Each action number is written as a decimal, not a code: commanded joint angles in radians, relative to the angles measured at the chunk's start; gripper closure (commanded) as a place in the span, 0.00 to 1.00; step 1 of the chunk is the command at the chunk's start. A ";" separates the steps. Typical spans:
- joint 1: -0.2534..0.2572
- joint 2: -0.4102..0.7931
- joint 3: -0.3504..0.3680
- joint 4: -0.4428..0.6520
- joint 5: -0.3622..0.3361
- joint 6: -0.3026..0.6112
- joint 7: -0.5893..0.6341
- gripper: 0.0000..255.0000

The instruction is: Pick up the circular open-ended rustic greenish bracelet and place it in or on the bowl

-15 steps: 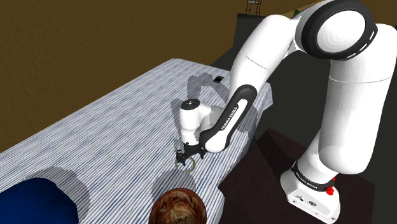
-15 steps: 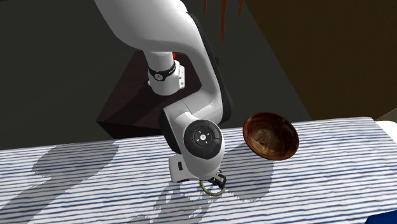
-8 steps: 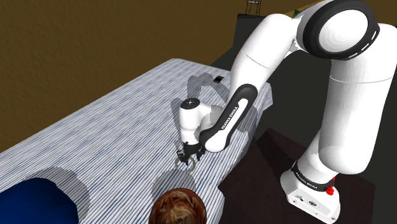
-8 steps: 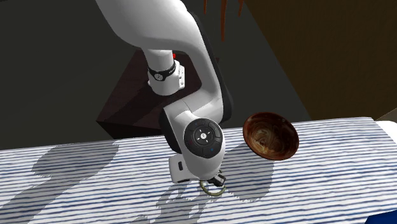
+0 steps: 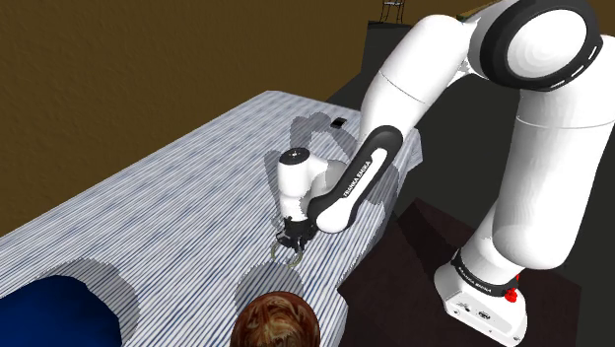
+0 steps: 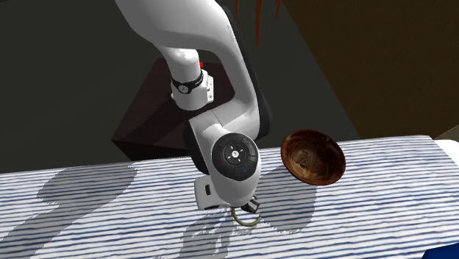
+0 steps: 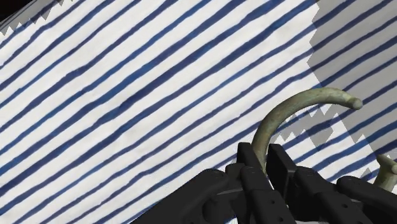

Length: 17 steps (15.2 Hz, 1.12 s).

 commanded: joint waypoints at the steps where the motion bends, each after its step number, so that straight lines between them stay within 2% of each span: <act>1: -0.015 -0.030 0.020 -0.005 0.028 -0.024 -0.020 1.00; 9: -0.056 -0.147 0.079 -0.011 0.138 -0.122 -0.095 1.00; 17: -0.073 -0.259 0.107 0.001 0.236 -0.230 -0.162 1.00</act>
